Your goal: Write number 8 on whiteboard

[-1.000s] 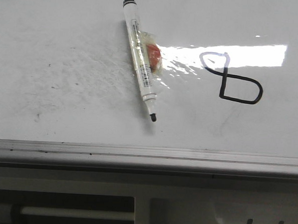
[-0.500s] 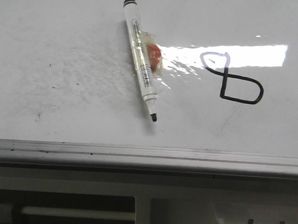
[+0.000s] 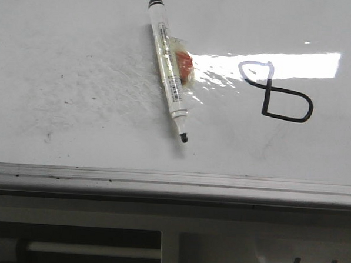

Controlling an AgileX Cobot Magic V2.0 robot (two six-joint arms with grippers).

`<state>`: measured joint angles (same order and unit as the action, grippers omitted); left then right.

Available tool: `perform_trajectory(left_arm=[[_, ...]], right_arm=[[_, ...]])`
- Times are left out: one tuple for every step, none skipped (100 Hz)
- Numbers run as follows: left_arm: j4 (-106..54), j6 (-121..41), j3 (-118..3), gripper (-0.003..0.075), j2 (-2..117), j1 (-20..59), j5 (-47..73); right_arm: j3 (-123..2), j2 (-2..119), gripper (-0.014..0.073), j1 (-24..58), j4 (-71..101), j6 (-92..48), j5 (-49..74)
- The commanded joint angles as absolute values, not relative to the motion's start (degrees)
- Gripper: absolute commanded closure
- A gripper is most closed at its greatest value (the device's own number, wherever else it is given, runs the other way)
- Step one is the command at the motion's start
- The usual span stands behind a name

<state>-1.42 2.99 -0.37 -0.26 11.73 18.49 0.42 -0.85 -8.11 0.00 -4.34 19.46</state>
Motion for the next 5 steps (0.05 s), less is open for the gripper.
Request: perform_trajectory(left_arm=[[-2.04, 3.55, 1.84, 0.0741, -1.74, 11.56, 15.06], [-2.04, 3.55, 1.84, 0.0741, -1.74, 11.56, 15.06], [-2.04, 3.55, 1.84, 0.0741, -1.74, 11.56, 15.06], [-2.04, 3.55, 1.84, 0.0741, -1.74, 11.56, 15.06], [-2.04, 3.55, 1.84, 0.0741, -1.74, 11.56, 15.06]], right_arm=[[1.41, -1.75, 0.0636, -8.56, 0.00, -4.87, 16.78], [1.41, -1.75, 0.0636, -8.56, 0.00, -4.87, 16.78], [1.41, -1.75, 0.0636, -8.56, 0.00, -4.87, 16.78], [1.41, -1.75, 0.0636, -8.56, 0.00, -4.87, 16.78], [1.41, -1.75, 0.0636, -8.56, 0.00, -4.87, 16.78]])
